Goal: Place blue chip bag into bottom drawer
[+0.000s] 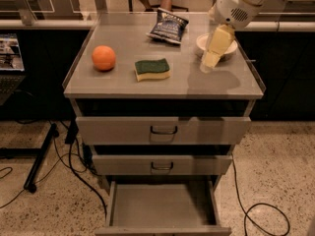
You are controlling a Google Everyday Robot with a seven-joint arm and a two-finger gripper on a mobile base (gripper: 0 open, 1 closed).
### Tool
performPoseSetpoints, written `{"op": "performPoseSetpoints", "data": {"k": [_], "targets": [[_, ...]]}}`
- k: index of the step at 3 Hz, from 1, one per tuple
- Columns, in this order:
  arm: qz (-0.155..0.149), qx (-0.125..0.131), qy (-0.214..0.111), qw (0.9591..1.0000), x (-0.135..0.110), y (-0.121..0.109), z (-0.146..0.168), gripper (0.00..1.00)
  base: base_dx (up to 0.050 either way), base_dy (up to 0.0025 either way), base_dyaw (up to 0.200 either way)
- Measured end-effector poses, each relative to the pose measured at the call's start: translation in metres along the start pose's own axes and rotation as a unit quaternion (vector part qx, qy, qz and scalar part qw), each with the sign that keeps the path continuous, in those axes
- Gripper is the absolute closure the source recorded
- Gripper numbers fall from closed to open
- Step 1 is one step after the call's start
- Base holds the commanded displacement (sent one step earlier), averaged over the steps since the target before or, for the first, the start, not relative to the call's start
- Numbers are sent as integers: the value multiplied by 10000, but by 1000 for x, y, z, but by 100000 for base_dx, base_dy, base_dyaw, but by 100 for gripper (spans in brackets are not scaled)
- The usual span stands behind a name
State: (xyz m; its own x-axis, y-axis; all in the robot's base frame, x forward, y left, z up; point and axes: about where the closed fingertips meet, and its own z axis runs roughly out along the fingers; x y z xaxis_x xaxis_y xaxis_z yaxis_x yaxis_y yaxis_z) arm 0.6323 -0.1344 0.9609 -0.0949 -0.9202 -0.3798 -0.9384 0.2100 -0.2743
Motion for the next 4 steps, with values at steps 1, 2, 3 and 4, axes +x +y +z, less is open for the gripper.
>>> {"op": "performPoseSetpoints", "data": {"k": [1,2,3,4], "targets": [[0,0,0,10000,0,0,0,0,0,0,0],[240,249,-89,9994,7,-15,11,0,0,0,0],[418,806,-159,9957,2,-86,46,0,0,0,0],[419,819,-169,9956,1,-88,46,0,4989,7,-189]]}}
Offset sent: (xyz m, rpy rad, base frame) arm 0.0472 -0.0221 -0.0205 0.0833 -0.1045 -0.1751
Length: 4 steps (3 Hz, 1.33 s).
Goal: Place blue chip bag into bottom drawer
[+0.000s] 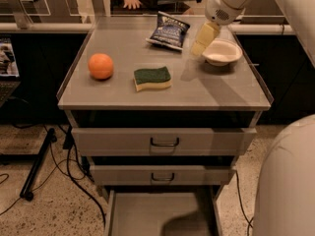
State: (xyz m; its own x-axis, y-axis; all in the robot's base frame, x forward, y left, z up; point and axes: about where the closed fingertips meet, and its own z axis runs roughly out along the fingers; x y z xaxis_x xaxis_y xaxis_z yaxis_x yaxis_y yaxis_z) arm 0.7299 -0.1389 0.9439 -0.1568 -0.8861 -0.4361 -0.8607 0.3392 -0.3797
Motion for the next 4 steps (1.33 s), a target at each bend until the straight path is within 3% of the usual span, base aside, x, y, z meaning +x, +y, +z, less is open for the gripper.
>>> {"op": "performPoseSetpoints", "data": {"k": [2,3,4], "targets": [[0,0,0,10000,0,0,0,0,5000,0,8],[0,0,-1,10000,0,0,0,0,0,0,0],[56,-270,-537,9982,-33,-1,42,0,0,0,0]]}}
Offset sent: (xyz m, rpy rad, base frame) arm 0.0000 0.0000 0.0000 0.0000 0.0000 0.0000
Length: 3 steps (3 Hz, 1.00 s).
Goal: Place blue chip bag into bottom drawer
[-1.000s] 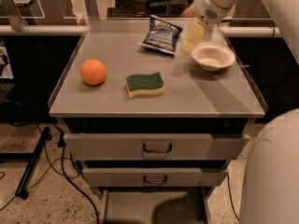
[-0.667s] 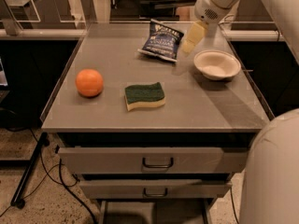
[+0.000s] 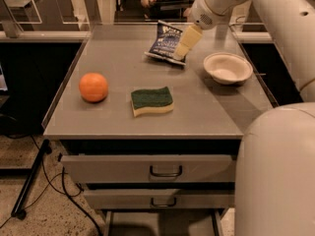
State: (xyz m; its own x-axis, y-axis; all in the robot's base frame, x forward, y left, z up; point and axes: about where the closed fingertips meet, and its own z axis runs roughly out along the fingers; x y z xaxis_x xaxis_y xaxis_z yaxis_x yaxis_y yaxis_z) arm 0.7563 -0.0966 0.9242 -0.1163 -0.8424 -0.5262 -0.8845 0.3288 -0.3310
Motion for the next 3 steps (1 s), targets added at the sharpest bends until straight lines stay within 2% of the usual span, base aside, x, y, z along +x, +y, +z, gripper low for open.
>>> {"op": "performPoseSetpoints", "data": {"k": [1,2,3], "targets": [[-26,-198,-334,9992,-21,-1,28,0,0,0,0],[-73,-349,-382,9986,-31,2,53,0,0,0,0],[-148,-386,14,9991,-17,2,69,0,0,0,0]]}}
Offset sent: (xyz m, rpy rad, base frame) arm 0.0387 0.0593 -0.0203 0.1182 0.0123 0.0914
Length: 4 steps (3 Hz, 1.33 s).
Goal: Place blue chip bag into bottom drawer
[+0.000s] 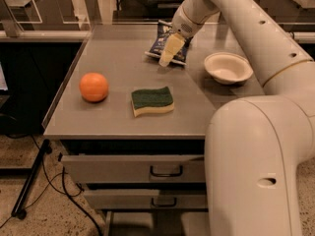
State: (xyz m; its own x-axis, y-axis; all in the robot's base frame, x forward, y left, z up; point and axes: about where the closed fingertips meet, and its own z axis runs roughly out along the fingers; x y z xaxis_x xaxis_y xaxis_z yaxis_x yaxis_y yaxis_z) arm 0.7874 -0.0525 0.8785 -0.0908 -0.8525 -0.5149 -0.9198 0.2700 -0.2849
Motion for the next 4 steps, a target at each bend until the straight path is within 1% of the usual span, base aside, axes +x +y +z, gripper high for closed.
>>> {"op": "performPoseSetpoints", "data": {"k": [1,2,3,4], "targets": [[41,-38,491,9988,24,-2,13,0,0,0,0],[42,-161,795,9967,42,1,26,0,0,0,0],[44,-168,803,9966,43,1,26,19,0,0,0],[44,-168,803,9966,43,1,26,42,0,0,0]]}}
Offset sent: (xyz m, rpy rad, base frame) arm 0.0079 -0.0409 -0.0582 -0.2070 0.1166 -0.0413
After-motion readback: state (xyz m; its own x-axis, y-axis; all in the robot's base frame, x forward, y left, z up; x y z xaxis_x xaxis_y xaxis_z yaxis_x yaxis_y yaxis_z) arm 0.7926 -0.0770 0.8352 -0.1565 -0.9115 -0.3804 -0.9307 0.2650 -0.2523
